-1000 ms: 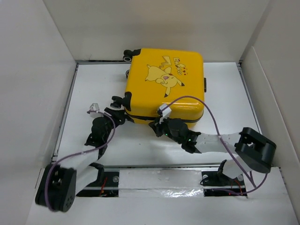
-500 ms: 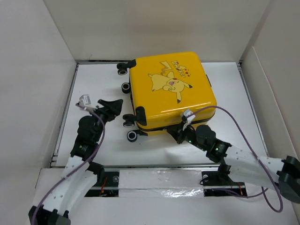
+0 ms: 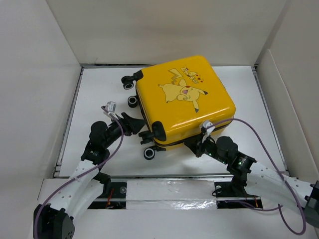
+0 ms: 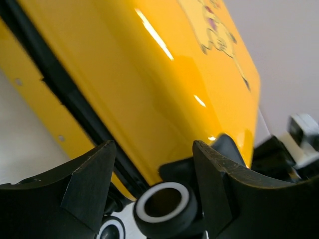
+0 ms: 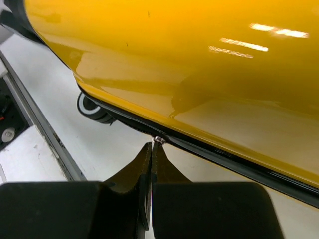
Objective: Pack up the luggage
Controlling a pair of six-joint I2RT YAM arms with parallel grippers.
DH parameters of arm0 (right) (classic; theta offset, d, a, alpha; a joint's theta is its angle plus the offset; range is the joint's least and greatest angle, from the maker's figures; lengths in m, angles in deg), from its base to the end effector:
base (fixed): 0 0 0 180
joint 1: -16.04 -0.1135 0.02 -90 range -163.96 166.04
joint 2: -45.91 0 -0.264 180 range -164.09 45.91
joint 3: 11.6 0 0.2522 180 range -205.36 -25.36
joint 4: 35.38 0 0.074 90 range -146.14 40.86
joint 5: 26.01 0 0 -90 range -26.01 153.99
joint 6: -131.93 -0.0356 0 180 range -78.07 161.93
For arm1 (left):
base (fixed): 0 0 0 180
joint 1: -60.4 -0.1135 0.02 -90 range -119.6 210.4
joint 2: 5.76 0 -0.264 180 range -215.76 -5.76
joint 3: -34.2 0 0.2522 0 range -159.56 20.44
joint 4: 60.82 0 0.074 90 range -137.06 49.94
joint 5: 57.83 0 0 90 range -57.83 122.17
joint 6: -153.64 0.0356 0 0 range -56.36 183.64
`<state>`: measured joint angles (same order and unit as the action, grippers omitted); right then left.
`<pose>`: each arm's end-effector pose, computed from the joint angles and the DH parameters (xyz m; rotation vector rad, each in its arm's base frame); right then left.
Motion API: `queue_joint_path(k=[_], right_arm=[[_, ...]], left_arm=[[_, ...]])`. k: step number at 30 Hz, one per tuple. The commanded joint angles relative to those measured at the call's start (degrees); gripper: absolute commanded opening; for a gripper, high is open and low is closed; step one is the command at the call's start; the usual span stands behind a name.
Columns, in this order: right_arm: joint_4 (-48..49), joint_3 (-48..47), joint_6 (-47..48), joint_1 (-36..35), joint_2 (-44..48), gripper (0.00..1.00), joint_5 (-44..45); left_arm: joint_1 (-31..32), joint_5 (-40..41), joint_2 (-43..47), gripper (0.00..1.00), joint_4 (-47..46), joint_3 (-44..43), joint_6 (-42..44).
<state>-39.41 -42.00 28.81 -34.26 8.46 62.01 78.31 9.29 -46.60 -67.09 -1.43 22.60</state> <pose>0.1065 0.1302 0.2220 -0.6114 1.7357 0.8232 0.1653 -0.0680 0.2652 0.0024 1.6661 -1.1054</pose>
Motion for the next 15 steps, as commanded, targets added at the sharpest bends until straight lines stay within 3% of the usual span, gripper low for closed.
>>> queue_joint_path(k=[1,6,9,15], right_arm=[[6.60,-0.23,-1.02,-1.55,-3.67,0.00,-3.29],[9.77,-0.40,-1.73,-3.75,-8.51,0.00,-5.05],[10.21,-1.11,-1.73,-5.42,-12.02,0.00,-4.53],[10.48,-0.32,-3.13,-6.03,-12.21,0.04,1.71]], left_arm=[[0.11,-9.55,1.20,0.60,-8.69,2.26,1.58],[0.11,-15.09,-1.87,0.59,-15.01,3.05,0.61],[0.11,-14.48,-0.47,0.57,-17.66,5.78,-0.01],[0.11,-15.36,0.15,0.58,-19.16,6.40,-0.01]])
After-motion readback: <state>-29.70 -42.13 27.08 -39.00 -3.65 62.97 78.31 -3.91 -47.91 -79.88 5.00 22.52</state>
